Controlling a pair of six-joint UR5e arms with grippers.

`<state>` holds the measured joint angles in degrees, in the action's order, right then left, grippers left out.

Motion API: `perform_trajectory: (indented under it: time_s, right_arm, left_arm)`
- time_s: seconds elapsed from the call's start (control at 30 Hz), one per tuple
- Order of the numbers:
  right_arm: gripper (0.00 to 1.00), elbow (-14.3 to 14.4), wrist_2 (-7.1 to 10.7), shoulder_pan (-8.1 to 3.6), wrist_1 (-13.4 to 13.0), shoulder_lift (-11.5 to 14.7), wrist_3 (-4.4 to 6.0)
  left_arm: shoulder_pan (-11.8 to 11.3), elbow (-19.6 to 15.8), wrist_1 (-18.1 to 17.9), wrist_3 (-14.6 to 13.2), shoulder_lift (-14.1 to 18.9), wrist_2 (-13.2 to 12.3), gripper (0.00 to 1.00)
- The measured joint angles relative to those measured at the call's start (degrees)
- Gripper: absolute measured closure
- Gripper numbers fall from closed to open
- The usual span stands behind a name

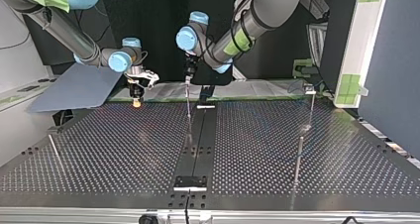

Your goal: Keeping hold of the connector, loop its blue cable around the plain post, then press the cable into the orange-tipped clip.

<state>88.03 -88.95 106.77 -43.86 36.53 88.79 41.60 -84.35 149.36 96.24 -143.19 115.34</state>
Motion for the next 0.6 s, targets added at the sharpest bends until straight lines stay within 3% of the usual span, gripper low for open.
perform_trajectory:
  time_s: [0.2,0.6]
  right_arm:
    - [1.00,0.00,0.00,-0.01,-0.01,0.00,0.01]
    - [1.00,0.00,0.26,-0.02,-0.08,-0.08,0.10]
  left_arm:
    - [0.01,-0.01,0.50,0.47,0.00,1.57,0.00]
    - [0.02,-0.08,0.74,0.47,0.02,1.86,0.00]
